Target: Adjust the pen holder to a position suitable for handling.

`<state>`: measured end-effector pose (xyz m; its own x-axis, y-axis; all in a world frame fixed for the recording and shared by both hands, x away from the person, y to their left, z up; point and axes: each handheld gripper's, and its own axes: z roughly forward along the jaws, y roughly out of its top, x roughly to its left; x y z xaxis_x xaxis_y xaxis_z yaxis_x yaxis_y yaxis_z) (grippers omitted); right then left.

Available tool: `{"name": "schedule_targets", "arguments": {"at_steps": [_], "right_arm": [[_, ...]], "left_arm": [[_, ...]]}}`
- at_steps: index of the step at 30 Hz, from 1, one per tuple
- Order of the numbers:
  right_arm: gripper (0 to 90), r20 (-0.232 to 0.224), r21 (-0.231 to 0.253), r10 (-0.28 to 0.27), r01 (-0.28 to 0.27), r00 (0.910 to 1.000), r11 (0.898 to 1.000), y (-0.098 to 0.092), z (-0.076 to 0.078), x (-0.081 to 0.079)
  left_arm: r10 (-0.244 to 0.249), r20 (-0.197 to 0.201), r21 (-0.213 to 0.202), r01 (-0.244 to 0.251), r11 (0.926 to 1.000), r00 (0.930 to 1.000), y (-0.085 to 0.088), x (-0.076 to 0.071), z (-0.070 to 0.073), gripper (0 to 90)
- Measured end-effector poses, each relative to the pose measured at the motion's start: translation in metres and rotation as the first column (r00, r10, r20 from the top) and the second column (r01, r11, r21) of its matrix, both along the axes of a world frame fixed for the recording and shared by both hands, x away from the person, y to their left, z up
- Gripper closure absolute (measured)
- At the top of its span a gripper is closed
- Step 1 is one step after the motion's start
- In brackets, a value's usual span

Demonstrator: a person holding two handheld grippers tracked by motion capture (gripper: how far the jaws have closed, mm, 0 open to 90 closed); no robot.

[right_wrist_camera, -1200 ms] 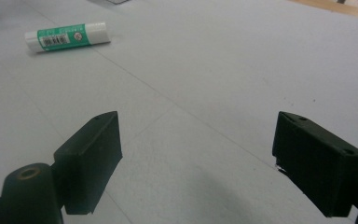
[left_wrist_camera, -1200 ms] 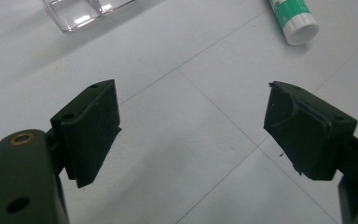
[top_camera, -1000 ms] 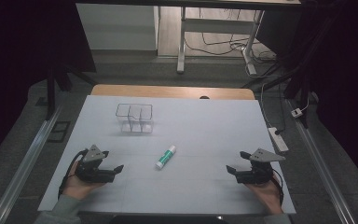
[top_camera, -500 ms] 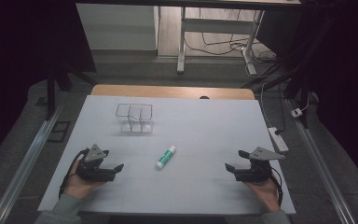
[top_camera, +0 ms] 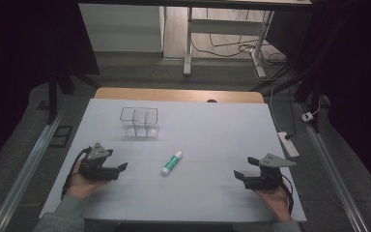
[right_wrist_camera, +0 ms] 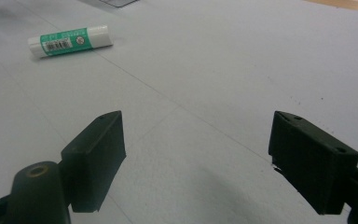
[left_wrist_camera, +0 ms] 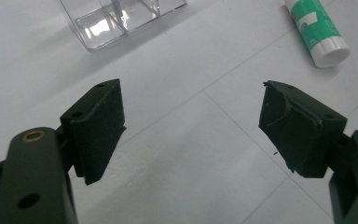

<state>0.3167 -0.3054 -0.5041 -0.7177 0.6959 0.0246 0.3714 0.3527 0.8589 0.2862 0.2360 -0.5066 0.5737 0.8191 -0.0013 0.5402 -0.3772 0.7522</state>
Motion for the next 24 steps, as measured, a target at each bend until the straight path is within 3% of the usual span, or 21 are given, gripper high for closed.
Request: {"name": "schedule_targets", "arguments": {"at_steps": [9,12,13,15,20,24], "right_arm": [[18.2,0.002,0.003,-0.004,0.004,1.0000,1.000,0.000,0.000,-0.001],[18.4,-0.002,-0.005,0.005,-0.005,1.0000,1.000,0.002,-0.001,-0.001],[18.4,-0.002,-0.006,0.006,-0.006,1.0000,1.000,0.002,-0.001,-0.001],[18.5,0.002,-0.009,0.007,-0.007,1.0000,1.000,0.002,0.000,-0.002],[18.6,0.001,-0.002,-0.001,0.001,1.0000,1.000,0.001,0.000,-0.002],[18.8,-0.001,-0.008,-0.007,0.007,1.0000,1.000,0.001,-0.001,0.000]], "left_arm": [[-0.008,0.002,0.007,0.008,0.9999,1.0000,0.000,0.011,0.002,25.3],[-0.012,0.002,0.037,0.012,0.9992,0.9999,0.000,0.015,0.003,28.9],[0.006,-0.006,0.006,-0.006,1.0000,1.0000,0.004,0.019,0.003,30.1],[0.029,-0.015,0.003,-0.029,0.9996,0.9995,0.007,0.024,0.001,31.1],[0.050,-0.023,0.022,-0.049,0.9986,0.9985,0.010,0.037,0.000,33.2],[0.073,-0.028,0.032,-0.072,0.9969,0.9970,0.012,0.057,0.001,36.8]]}}
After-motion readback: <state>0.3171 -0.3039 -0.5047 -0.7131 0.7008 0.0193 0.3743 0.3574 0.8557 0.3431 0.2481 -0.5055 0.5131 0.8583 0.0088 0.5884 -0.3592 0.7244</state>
